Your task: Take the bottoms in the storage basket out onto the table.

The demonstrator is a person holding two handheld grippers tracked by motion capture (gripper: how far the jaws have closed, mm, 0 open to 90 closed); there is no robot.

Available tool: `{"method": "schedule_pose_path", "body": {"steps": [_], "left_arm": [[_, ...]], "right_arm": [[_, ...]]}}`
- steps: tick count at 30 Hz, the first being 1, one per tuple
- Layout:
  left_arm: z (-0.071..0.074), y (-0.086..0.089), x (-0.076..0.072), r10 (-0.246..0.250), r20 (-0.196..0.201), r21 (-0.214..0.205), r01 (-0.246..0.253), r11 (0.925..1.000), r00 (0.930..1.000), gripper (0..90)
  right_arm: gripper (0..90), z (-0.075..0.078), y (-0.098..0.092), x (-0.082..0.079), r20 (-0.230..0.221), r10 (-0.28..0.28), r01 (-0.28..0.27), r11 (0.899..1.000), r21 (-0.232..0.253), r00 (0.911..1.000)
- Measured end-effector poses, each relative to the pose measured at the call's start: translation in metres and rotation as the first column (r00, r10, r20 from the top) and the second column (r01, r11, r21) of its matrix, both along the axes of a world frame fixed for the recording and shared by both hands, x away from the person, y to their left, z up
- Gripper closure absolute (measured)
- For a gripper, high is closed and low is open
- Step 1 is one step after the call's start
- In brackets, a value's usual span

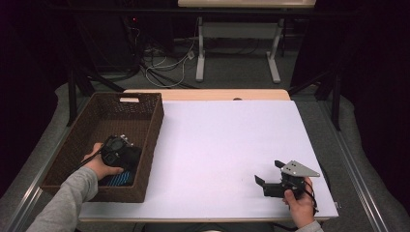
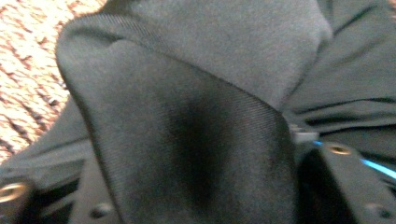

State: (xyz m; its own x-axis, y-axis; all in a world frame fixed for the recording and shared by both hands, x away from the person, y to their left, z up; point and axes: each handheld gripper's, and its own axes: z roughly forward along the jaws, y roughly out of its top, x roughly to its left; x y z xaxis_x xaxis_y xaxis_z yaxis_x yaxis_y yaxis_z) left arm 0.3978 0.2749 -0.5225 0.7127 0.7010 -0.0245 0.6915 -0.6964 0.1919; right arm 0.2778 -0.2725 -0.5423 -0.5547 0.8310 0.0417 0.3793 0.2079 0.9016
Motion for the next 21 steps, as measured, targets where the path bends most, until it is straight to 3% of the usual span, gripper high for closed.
{"method": "schedule_pose_path", "body": {"steps": [4, 12, 21], "left_arm": [[0.0003, 0.0010, 0.0012, 0.017, -0.021, -0.017, -0.017, 0.9997, 0.9996, 52.5], [0.0041, -0.0029, 0.0017, 0.022, -0.031, 0.003, -0.021, 0.9998, 0.9993, 63.9], [0.0084, 0.0048, 0.0045, 0.105, -0.095, -0.068, -0.111, 0.9914, 0.9900, 68.7]], "right_arm": [[5.1, -0.0003, 0.0011, 0.0000, -0.007, -0.003, 0.003, 1.000, 0.002, 1.0000], [6.7, -0.0011, -0.0003, 0.0012, -0.011, -0.001, 0.001, 1.000, -0.009, 0.9999], [7.3, -0.0020, -0.0011, 0.0030, -0.011, -0.007, 0.007, 1.000, -0.016, 0.9999]]}}
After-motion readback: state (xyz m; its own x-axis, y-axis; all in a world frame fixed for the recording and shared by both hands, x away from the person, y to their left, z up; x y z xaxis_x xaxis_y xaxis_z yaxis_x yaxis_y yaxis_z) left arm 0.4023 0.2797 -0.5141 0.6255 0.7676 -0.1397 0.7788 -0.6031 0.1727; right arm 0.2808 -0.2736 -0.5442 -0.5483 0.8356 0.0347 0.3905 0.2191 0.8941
